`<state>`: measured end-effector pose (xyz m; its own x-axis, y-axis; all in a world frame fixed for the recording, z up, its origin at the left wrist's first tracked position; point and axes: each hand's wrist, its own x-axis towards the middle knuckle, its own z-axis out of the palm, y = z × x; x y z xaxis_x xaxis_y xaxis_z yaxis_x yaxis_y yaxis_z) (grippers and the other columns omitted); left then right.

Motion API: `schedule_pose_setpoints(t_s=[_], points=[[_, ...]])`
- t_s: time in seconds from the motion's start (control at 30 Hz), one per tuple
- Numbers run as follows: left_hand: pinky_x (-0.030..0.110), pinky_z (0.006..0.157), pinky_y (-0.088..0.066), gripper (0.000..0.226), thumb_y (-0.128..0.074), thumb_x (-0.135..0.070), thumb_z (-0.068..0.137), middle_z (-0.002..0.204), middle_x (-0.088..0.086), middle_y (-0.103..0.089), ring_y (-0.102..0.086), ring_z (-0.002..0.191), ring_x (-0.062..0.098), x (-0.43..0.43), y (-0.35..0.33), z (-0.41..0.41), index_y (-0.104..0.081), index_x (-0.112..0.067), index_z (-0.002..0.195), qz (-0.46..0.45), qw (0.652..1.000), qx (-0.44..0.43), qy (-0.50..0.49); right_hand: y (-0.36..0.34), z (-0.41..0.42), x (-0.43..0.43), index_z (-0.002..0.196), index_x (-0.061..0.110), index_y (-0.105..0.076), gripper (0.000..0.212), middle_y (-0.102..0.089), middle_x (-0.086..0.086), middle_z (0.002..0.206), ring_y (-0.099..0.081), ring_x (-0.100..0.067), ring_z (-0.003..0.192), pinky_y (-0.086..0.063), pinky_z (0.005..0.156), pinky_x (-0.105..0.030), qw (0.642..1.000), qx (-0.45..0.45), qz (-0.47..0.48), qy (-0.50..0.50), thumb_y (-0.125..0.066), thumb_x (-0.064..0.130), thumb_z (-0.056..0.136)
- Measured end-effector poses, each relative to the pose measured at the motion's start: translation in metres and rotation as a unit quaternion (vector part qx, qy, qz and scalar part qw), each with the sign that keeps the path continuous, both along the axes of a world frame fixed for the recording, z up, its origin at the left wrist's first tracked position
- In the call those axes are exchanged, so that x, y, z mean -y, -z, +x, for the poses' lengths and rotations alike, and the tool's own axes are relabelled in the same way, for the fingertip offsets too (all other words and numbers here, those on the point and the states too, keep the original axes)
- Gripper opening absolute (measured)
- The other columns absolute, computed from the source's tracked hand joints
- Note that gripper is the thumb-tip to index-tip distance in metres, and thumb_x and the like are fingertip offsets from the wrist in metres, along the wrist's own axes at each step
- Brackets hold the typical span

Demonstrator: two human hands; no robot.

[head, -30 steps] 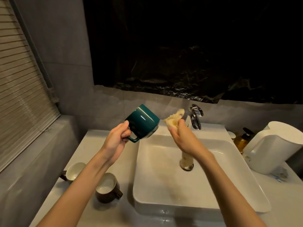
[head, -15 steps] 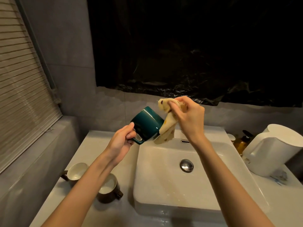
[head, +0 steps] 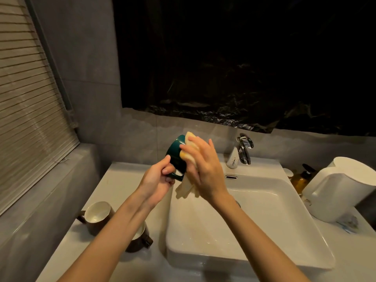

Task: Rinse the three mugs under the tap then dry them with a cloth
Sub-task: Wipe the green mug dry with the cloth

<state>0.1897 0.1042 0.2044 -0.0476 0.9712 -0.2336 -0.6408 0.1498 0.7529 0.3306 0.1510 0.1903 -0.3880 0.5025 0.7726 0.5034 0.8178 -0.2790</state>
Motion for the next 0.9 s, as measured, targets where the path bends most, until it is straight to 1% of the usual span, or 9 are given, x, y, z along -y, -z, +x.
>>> schedule_pose_setpoints(t_s=[0.13, 0.2, 0.3, 0.4, 0.5, 0.57, 0.63, 0.77, 0.9], points=[[0.023, 0.054, -0.021, 0.038, -0.039, -0.022, 0.100, 0.044, -0.008, -0.028, -0.026, 0.041, 0.006, 0.000, -0.004, 0.002, -0.032, -0.020, 0.063, -0.016, 0.999, 0.037, -0.016, -0.009, -0.001, -0.001, 0.124, 0.006, -0.059, 0.042, -0.056, -0.002, 0.128, -0.046, -0.010, 0.126, -0.039, 0.105, -0.040, 0.966, -0.213, -0.146, 0.010, -0.031, 0.026, 0.099], [0.023, 0.053, -0.020, 0.038, -0.039, -0.022, 0.100, 0.044, -0.008, -0.028, -0.026, 0.040, 0.006, -0.002, -0.005, 0.001, -0.032, -0.020, 0.063, -0.021, 0.999, 0.048, -0.016, 0.003, -0.002, 0.006, 0.134, 0.006, -0.050, 0.041, -0.045, -0.005, 0.141, -0.037, -0.011, 0.135, -0.035, 0.110, -0.040, 0.974, -0.187, -0.130, 0.006, -0.033, 0.024, 0.101], [0.022, 0.053, -0.022, 0.039, -0.038, -0.024, 0.100, 0.043, -0.008, -0.029, -0.025, 0.038, 0.005, -0.003, -0.008, 0.000, -0.031, -0.020, 0.063, -0.026, 0.999, 0.036, -0.001, 0.022, -0.001, 0.011, 0.138, 0.011, -0.044, 0.038, -0.028, -0.011, 0.151, -0.022, -0.025, 0.145, -0.021, 0.117, -0.050, 0.998, -0.067, 0.001, -0.014, -0.036, 0.021, 0.102], [0.022, 0.053, -0.022, 0.036, -0.039, -0.024, 0.100, 0.044, -0.008, -0.030, -0.026, 0.039, 0.005, -0.002, -0.010, 0.000, -0.032, -0.020, 0.065, -0.022, 0.999, 0.025, 0.014, 0.007, 0.001, -0.003, 0.130, 0.016, -0.052, 0.036, -0.043, -0.003, 0.143, -0.030, -0.019, 0.141, -0.013, 0.119, -0.046, 0.997, -0.074, -0.017, 0.016, -0.034, 0.027, 0.102], [0.023, 0.054, -0.023, 0.037, -0.038, -0.023, 0.100, 0.044, -0.008, -0.030, -0.028, 0.039, 0.005, 0.000, -0.010, 0.000, -0.031, -0.020, 0.063, -0.018, 0.999, 0.025, 0.022, -0.015, 0.003, -0.011, 0.116, 0.018, -0.059, 0.034, -0.057, 0.014, 0.115, -0.050, -0.002, 0.116, -0.041, 0.101, -0.030, 0.951, -0.215, -0.223, -0.003, -0.029, 0.026, 0.103], [0.023, 0.054, -0.023, 0.036, -0.038, -0.023, 0.100, 0.044, -0.009, -0.030, -0.027, 0.040, 0.005, 0.001, -0.009, -0.001, -0.032, -0.021, 0.065, -0.009, 0.999, 0.021, 0.023, -0.017, 0.004, -0.012, 0.116, 0.013, -0.059, 0.034, -0.056, 0.013, 0.108, -0.053, 0.006, 0.100, -0.043, 0.085, -0.013, 0.900, -0.265, -0.343, -0.031, -0.027, 0.021, 0.105], [0.023, 0.054, -0.021, 0.033, -0.037, -0.023, 0.100, 0.045, -0.009, -0.029, -0.027, 0.041, 0.005, 0.000, -0.008, -0.003, -0.034, -0.021, 0.067, 0.006, 1.000, 0.002, 0.022, -0.015, 0.006, -0.010, 0.120, 0.011, -0.056, 0.033, -0.053, 0.005, 0.112, -0.052, 0.008, 0.097, -0.041, 0.081, -0.007, 0.872, -0.268, -0.406, -0.053, -0.029, 0.022, 0.105], [0.023, 0.058, -0.023, 0.026, -0.040, -0.027, 0.100, 0.048, -0.009, -0.030, -0.026, 0.047, 0.005, -0.001, -0.006, -0.008, -0.040, -0.022, 0.074, 0.029, 0.997, -0.067, 0.024, -0.016, 0.002, 0.002, 0.122, 0.017, -0.047, 0.031, -0.048, 0.011, 0.108, -0.052, 0.010, 0.088, -0.046, 0.073, -0.011, 0.848, -0.287, -0.437, -0.088, -0.049, 0.035, 0.097], [0.025, 0.068, -0.036, 0.024, -0.045, -0.033, 0.099, 0.056, -0.006, -0.039, -0.038, 0.060, 0.009, -0.004, -0.010, -0.001, -0.046, -0.019, 0.079, 0.014, 0.984, -0.177, -0.006, -0.010, -0.014, 0.016, 0.113, 0.028, -0.047, 0.036, -0.055, 0.006, 0.101, -0.057, -0.006, 0.088, -0.051, 0.072, -0.022, 0.836, -0.407, -0.367, -0.021, -0.059, 0.046, 0.084]])
